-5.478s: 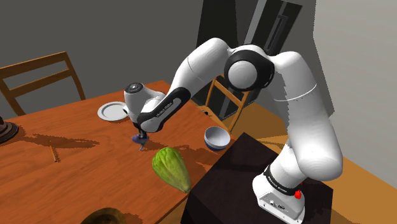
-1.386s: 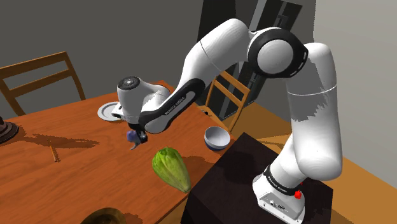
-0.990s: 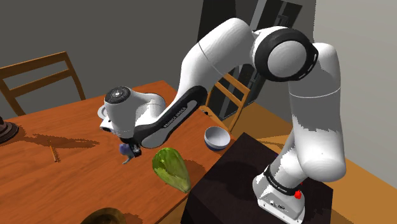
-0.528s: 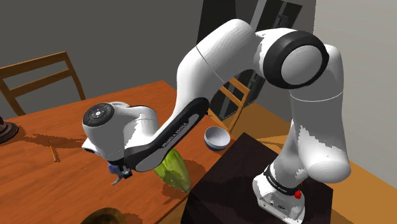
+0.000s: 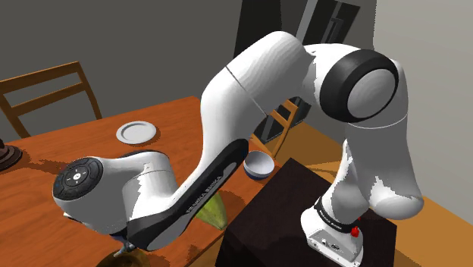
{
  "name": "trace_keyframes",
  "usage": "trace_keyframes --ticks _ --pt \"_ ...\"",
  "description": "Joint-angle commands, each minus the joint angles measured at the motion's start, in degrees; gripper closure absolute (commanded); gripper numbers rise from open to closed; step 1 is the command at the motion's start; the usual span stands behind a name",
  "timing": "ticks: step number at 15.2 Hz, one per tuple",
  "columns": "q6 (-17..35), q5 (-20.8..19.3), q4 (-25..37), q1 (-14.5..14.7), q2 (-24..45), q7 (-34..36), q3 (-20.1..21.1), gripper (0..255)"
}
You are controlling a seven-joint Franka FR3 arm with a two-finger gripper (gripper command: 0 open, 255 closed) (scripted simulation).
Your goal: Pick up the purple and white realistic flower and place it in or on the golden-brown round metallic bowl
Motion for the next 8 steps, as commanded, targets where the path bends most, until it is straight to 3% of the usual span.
trace_keyframes --ticks 1,5,8 --pt "-1.6 0.1 2.1 2.3 1.0 2.1 0.5 255" --pt "-4.6 0.3 6.5 6.4 3.4 5.4 1.2 255" --pt "-3.2 -0.5 6.7 6.7 5.0 6.0 0.7 255"
